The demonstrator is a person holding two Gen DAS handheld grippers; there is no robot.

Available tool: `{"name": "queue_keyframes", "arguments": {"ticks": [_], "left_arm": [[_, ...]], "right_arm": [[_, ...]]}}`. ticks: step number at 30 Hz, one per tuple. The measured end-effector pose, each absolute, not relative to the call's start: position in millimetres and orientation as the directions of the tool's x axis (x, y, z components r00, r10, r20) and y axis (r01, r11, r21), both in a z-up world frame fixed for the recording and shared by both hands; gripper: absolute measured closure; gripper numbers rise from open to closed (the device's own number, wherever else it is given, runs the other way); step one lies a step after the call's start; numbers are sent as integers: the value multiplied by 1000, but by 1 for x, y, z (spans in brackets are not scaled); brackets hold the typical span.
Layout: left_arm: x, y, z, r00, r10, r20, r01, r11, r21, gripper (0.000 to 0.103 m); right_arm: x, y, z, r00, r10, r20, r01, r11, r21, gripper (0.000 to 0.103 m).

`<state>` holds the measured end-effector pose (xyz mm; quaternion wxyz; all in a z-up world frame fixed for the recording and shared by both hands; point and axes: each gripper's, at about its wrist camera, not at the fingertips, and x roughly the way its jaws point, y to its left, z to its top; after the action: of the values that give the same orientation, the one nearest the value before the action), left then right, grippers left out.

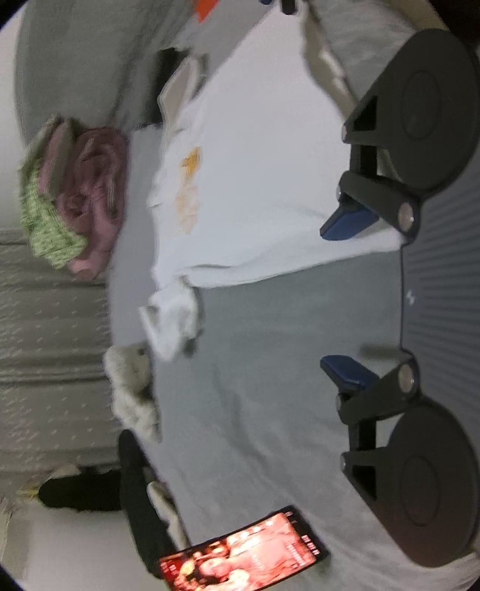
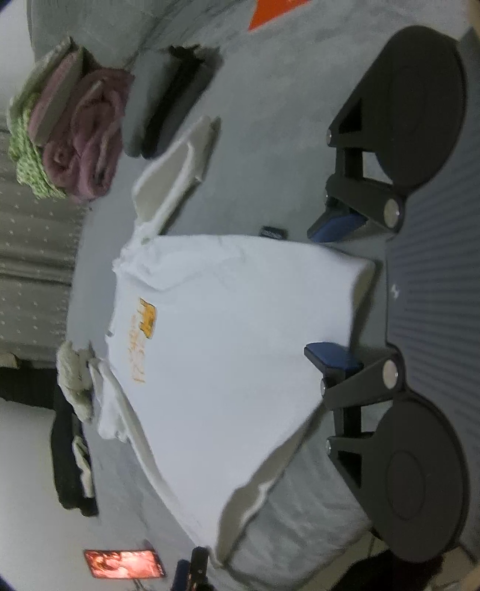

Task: Fold clothes
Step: 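Release the shirt and lay it flat with both grippers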

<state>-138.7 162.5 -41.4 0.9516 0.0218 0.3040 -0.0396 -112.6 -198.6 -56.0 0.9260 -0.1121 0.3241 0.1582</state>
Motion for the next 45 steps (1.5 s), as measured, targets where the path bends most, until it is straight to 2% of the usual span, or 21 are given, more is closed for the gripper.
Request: {"name": "queue_keyframes", "arguments": {"ticks": [2, 5, 9, 17, 21, 26, 41, 45], "left_arm": [[-137, 158, -34, 836, -76, -543, 86, 996, -8, 40], [-132, 142, -28, 858, -133, -496, 126, 991, -48, 54], [-116, 109, -38, 826, -207, -525, 219, 975, -41, 61], [-112, 67, -68, 766, -297, -570, 353, 936, -13, 61], [-137, 67, -80, 794, -314, -521, 416, 905, 89, 62], [-161, 81, -85, 807, -340, -482, 443, 889, 116, 62], [-157, 127, -68, 674, -434, -597, 510, 859, -49, 56], [-152, 139, -60, 614, -478, -628, 523, 843, -130, 47]], "right_arm": [[-110, -194, -51, 752, 239, -615, -364, 928, -84, 39], [-107, -183, -43, 759, 299, -578, -377, 926, -16, 39], [-94, -162, -41, 738, 379, -559, -412, 908, 72, 42], [-86, -122, -64, 686, 409, -601, -479, 877, 50, 47], [-109, -116, -77, 707, 401, -582, -529, 847, -59, 45], [-125, -133, -84, 719, 433, -545, -542, 839, -50, 46], [-129, -171, -72, 635, 501, -588, -569, 818, 82, 45], [-129, -187, -66, 616, 516, -596, -556, 820, 135, 44]]}}
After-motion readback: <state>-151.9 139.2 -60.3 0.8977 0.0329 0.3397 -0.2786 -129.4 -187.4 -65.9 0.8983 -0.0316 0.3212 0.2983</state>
